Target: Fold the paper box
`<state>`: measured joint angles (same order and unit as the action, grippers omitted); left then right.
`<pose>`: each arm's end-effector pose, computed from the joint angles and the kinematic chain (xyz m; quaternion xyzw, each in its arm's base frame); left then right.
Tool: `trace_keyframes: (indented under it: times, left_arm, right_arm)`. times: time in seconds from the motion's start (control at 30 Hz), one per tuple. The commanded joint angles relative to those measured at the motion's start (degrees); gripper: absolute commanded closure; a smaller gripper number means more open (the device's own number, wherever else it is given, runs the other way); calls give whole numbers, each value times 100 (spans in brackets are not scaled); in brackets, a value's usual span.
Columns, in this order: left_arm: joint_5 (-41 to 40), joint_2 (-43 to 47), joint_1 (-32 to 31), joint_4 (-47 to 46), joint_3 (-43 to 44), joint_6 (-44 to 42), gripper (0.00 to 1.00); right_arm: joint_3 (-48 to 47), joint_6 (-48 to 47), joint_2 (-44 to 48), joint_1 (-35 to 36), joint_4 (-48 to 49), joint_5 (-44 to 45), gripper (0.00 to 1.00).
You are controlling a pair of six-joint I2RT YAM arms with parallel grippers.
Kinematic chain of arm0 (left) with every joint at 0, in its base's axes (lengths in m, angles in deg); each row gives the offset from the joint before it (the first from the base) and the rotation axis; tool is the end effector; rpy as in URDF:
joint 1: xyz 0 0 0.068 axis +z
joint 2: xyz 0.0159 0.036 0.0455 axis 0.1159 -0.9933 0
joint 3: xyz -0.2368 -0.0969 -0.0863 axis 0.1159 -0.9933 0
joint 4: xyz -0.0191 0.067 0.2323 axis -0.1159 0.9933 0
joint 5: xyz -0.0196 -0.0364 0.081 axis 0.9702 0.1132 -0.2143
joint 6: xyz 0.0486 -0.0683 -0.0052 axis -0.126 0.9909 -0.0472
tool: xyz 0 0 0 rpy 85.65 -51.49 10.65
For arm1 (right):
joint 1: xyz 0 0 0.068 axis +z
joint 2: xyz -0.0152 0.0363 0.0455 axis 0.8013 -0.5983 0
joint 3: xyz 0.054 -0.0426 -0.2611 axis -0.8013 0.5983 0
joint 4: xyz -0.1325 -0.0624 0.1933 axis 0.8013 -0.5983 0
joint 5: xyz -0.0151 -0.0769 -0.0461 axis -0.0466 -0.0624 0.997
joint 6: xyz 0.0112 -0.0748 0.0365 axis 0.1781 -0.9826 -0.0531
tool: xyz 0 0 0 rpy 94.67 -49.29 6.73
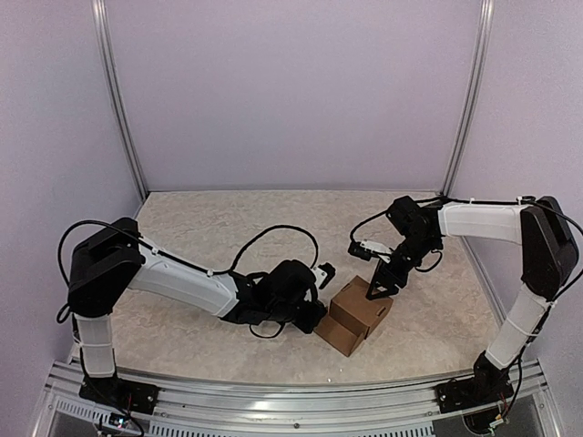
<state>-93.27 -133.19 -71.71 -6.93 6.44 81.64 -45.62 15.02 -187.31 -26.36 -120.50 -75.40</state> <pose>0.1874 -0.3844 0.1233 0.3472 0.8446 -0.2313 0.3355 0.2568 0.1696 0.1652 -0.4739 0.8396 0.2426 0.1078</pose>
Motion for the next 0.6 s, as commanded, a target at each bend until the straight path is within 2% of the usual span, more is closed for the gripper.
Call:
trace_keyframes:
  times: [0.0, 0.13, 0.2, 0.3, 0.4, 0.47, 0.57]
  left_arm:
    - [-794, -28, -203, 388, 316, -122, 72]
    - [-1947, 615, -902, 437, 170, -372, 53]
    - [-1690, 808, -1152, 330, 168, -358, 50]
    - [-915, 637, -1256, 471, 467, -78, 51]
    - [-560, 96, -1296, 584, 815, 8, 52]
    - [-452, -203, -1307, 568, 982, 40, 53]
    - [-488, -492, -1286, 458, 1095, 87, 59]
  right_arm:
    - [46, 105, 90, 63, -33, 70, 50]
    - [-32, 152, 142, 65, -67, 26, 50]
    - [-38, 170, 158, 62, -58, 38, 50]
    - [-16, 180, 140, 64, -12, 123, 50]
    - [24, 210, 115, 67, 8, 141, 50]
    - [47, 214, 100, 62, 6, 132, 50]
    - [70, 221, 154, 69, -5, 90, 50]
